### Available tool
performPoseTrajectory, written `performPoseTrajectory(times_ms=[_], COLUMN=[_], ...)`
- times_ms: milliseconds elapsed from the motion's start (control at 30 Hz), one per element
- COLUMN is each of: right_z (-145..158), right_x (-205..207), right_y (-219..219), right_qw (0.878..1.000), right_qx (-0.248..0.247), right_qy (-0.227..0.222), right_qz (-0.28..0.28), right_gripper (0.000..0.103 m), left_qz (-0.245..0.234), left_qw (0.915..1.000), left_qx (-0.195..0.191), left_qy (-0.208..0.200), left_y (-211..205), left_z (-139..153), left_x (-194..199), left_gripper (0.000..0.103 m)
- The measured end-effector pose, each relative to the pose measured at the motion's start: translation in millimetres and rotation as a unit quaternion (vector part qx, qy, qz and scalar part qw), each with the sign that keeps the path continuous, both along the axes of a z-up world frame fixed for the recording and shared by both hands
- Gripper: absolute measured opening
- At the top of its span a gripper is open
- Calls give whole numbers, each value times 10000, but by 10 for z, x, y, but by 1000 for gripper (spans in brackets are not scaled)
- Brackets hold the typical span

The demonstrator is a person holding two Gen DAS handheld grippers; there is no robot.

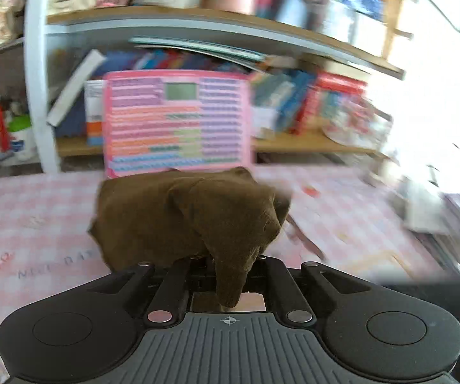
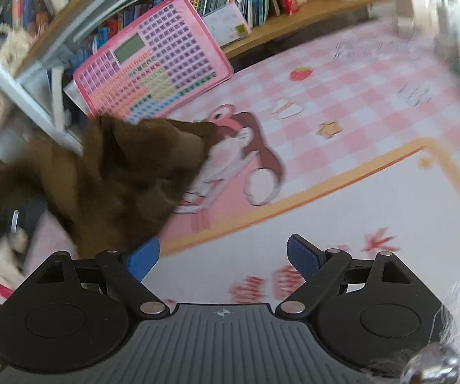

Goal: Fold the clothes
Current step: 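Lift the trousers with both grippers and shake them out in the air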

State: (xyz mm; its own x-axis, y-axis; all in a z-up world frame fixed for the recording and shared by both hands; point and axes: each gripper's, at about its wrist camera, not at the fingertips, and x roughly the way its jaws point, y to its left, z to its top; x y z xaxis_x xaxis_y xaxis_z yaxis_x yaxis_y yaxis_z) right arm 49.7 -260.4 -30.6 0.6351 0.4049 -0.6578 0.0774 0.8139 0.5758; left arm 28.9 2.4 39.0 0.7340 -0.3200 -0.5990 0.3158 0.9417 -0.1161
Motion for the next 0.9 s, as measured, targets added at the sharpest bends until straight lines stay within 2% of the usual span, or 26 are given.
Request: performPoseTrajectory(times_ms=[200,300,400,467,533,600,667,767,900], right_z=[-84,-86,-118,-140,-168,-204,-258,-336,-404], right_x=[218,343,500,572,628,667,680,696,760], right_y=[6,47,104,160,227,310,409,551,579], right_qw=[9884,9777,9580,9429,9286,9164,9045,8858,8766], right_qx=[1428,2005,2744,3191,3559,3838,4078,4420,4580], right_qy=[474,565,706,794,883,978,1107,1276,1199], right_qz=[-197,-272,-433,-526,-577,-577,-582,-607,-859], right_gripper=[87,87,87,87,87,87,87,87,86], left_qz=[245,513,940,1391,1925,2271,2412,2499,2704], left_qw=[9980,9975,9943,9881,9761,9630,9533,9440,9357], left_qx=[504,482,383,166,-265,-459,-454,-283,-236], left_qy=[291,94,-331,-641,-977,-1374,-1761,-2136,-2254], left_y=[177,337,500,661,923,1119,1230,1300,1357], left_z=[-183,-104,68,222,428,666,892,1141,1220], left_x=[-359,-439,-566,-655,-756,-864,-947,-1023,-1090], left_gripper=[6,6,6,6,5,5,5,6,6])
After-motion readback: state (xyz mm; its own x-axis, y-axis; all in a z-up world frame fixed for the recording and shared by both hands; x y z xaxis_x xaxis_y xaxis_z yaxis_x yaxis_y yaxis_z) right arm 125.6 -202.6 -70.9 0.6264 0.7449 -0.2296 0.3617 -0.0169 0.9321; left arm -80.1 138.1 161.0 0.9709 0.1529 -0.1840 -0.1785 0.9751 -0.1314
